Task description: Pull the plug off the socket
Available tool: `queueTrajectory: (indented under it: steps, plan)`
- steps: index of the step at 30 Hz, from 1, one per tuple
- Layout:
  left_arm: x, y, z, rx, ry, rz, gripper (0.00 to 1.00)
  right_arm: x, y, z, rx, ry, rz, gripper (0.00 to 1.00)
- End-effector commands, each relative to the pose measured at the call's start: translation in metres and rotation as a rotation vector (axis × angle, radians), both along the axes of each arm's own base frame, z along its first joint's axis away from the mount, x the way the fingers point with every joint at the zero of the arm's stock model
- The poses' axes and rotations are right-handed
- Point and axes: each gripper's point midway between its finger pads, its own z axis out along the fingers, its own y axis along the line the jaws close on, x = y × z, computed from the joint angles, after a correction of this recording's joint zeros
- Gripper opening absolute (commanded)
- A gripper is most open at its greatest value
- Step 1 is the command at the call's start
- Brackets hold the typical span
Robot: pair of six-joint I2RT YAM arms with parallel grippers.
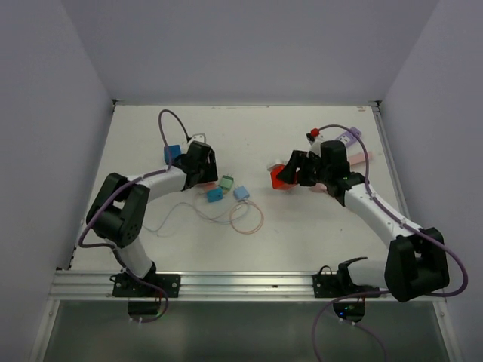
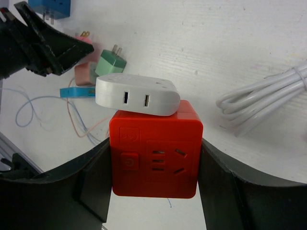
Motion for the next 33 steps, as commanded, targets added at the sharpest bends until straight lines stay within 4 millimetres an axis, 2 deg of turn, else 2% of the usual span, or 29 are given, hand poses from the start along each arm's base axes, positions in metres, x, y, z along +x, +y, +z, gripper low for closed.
queueTrajectory:
  steps: [1,3,5,7,8,10,13,15,19,20,21,23,26,29,31,33]
  plan:
    - [0.025,0.003,0.008,0.040,-0.054,0.028,0.36,-0.012,0.005,0.014,-0.029,-0.062,0.101,0.00]
    - [0.024,0.007,0.003,0.051,-0.038,0.040,0.41,-0.014,0.007,0.017,-0.044,-0.077,0.128,0.00]
    - [0.023,0.008,0.008,0.041,-0.047,0.041,0.52,-0.017,0.010,0.018,-0.051,-0.083,0.151,0.00]
    - [0.022,0.004,0.012,0.020,-0.052,0.023,0.59,-0.019,0.012,0.019,-0.057,-0.093,0.166,0.00]
    - [0.022,0.002,0.019,0.010,-0.065,0.016,0.66,-0.021,0.015,0.018,-0.058,-0.093,0.178,0.00]
    - [0.020,0.000,0.024,-0.005,-0.071,-0.001,0.73,-0.023,0.018,0.018,-0.063,-0.097,0.195,0.00]
    - [0.017,-0.001,0.038,-0.016,-0.092,-0.019,0.90,-0.024,0.024,0.019,-0.070,-0.102,0.215,0.00]
    - [0.014,-0.002,0.050,-0.029,-0.108,-0.029,0.98,-0.025,0.027,0.020,-0.075,-0.109,0.227,0.00]
    - [0.006,-0.009,0.075,-0.071,-0.151,-0.078,1.00,-0.021,0.032,0.024,-0.075,-0.119,0.236,0.00]
    - [0.002,-0.015,0.090,-0.099,-0.180,-0.101,1.00,-0.021,0.034,0.024,-0.072,-0.117,0.240,0.00]
    - [-0.001,-0.018,0.095,-0.107,-0.194,-0.120,1.00,-0.020,0.036,0.025,-0.069,-0.121,0.242,0.00]
    - [-0.011,-0.036,0.115,-0.135,-0.247,-0.188,1.00,-0.018,0.039,0.028,-0.059,-0.124,0.244,0.00]
    - [-0.032,-0.069,0.131,-0.181,-0.284,-0.296,1.00,-0.015,0.044,0.034,-0.057,-0.137,0.252,0.00]
    - [-0.056,-0.108,0.138,-0.246,-0.288,-0.404,1.00,-0.014,0.049,0.035,-0.061,-0.134,0.265,0.00]
    - [-0.068,-0.126,0.138,-0.269,-0.280,-0.445,1.00,-0.012,0.054,0.036,-0.060,-0.139,0.273,0.00]
    - [-0.072,-0.135,0.139,-0.278,-0.288,-0.459,1.00,-0.011,0.056,0.037,-0.060,-0.142,0.276,0.00]
